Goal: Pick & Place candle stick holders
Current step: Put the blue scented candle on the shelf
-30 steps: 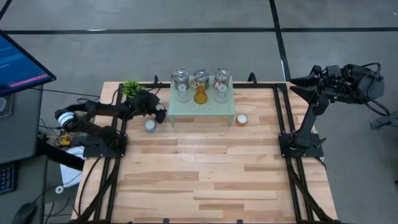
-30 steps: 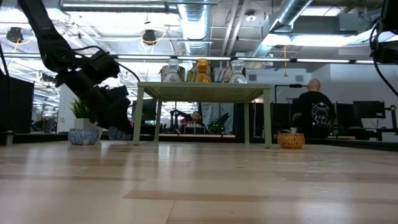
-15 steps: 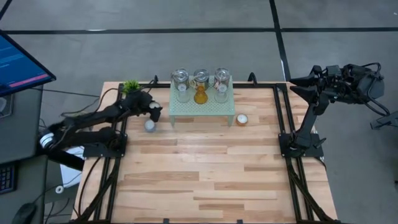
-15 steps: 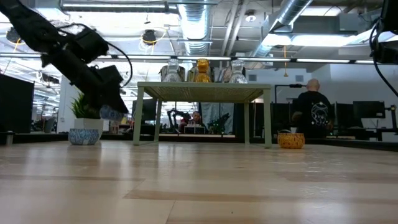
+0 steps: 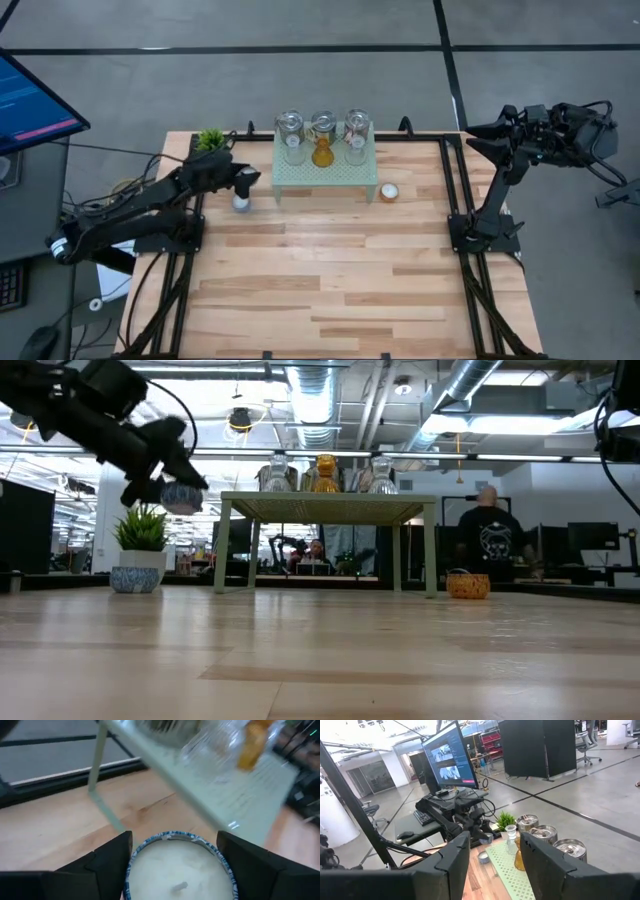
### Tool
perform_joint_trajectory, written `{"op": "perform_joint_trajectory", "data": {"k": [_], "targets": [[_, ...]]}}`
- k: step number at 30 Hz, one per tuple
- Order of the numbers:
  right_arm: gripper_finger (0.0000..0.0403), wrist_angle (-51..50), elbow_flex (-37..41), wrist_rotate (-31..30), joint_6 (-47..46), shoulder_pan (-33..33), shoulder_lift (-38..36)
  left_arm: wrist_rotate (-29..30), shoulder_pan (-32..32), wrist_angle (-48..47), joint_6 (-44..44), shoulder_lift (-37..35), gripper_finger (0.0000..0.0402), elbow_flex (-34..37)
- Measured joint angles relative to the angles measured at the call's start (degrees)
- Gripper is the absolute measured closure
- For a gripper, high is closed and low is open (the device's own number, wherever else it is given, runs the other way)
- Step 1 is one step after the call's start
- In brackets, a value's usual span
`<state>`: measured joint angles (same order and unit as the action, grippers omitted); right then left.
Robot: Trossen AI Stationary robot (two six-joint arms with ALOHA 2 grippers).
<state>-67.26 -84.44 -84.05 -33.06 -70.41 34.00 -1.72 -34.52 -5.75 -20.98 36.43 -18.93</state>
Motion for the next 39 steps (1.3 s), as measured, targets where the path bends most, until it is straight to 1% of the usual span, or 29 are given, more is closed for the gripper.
{"op": "perform_joint_trajectory", "data": {"k": [7, 12, 16, 20, 24, 28, 32, 36, 39], "targets": [[0.0237, 0.0, 0.0, 0.0, 0.0, 0.0, 0.0, 0.2, 4.3, 0.1, -1.0, -0.8, 0.0125, -6.1], [0.0237, 0.0, 0.0, 0.0, 0.2, 0.0, 0.0, 2.5, 7.1, 0.1, -1.2, 0.6, 0.0125, -10.6], [0.0237, 0.0, 0.0, 0.1, 0.2, 0.0, 0.0, 3.9, 10.3, 0.2, -0.7, 3.8, 0.0129, -14.3], [0.0237, 0.0, 0.0, 0.1, 0.2, 0.0, 0.0, 4.6, 14.2, 0.3, -0.3, 8.6, 0.0132, -17.8], [0.0237, 0.0, 0.0, 0.2, 0.1, 0.0, 0.0, 6.8, 18.7, 0.6, 0.3, 14.0, 0.0132, -20.7], [0.0237, 0.0, 0.0, 0.2, 0.0, 0.0, 0.0, 10.7, 22.9, 1.2, 0.9, 19.4, 0.0132, -23.7], [0.0237, 0.0, 0.0, 0.9, 0.0, 0.0, 0.0, 16.3, 26.1, 2.5, 1.4, 24.5, 0.0132, -26.5], [0.0237, 0.0, 0.0, 2.1, 0.0, 0.0, 0.0, 22.4, 28.0, 3.6, 1.3, 29.7, 0.0133, -29.5], [0.0237, 0.0, 0.0, 3.0, 0.0, 0.0, 0.0, 25.5, 28.9, 6.1, 1.5, 34.0, 0.0133, -31.9]]}}
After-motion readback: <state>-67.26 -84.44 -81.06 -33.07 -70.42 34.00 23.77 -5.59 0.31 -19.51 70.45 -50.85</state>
